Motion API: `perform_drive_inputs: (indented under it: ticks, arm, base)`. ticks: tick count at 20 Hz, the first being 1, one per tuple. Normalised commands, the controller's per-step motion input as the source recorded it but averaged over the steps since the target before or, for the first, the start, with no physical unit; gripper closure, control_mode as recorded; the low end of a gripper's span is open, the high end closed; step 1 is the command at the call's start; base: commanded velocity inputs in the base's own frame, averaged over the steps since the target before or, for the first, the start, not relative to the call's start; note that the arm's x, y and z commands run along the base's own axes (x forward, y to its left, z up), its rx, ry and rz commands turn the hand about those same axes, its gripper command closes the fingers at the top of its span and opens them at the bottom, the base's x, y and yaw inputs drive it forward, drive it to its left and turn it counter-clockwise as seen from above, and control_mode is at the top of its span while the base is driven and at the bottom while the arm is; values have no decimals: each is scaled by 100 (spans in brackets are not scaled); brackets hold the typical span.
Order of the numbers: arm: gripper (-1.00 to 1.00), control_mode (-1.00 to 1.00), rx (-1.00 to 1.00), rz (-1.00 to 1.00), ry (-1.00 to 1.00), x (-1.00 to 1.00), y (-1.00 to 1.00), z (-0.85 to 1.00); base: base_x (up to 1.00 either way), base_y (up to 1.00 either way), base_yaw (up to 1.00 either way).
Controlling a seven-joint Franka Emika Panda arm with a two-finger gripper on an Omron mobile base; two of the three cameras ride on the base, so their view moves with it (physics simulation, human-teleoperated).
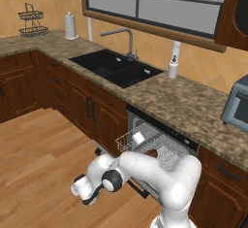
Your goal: Pick up the cup and bowl from the counter, place them in the dishwasher, and close the dishwasher door.
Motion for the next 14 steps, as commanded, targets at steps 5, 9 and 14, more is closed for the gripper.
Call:
perform_drive_inputs:
  ticks: [5, 9, 14]
  arm:
    - [-100, -100, -11, -16, 0, 54, -100, 8]
    - [-100, -100, 1, -9, 0, 66, -100, 23]
    - [-100, -100, 18, 0, 0, 70, -100, 22]
  base:
    - [0, 0, 0]
    - [0, 0, 0]
    - [0, 0, 0]
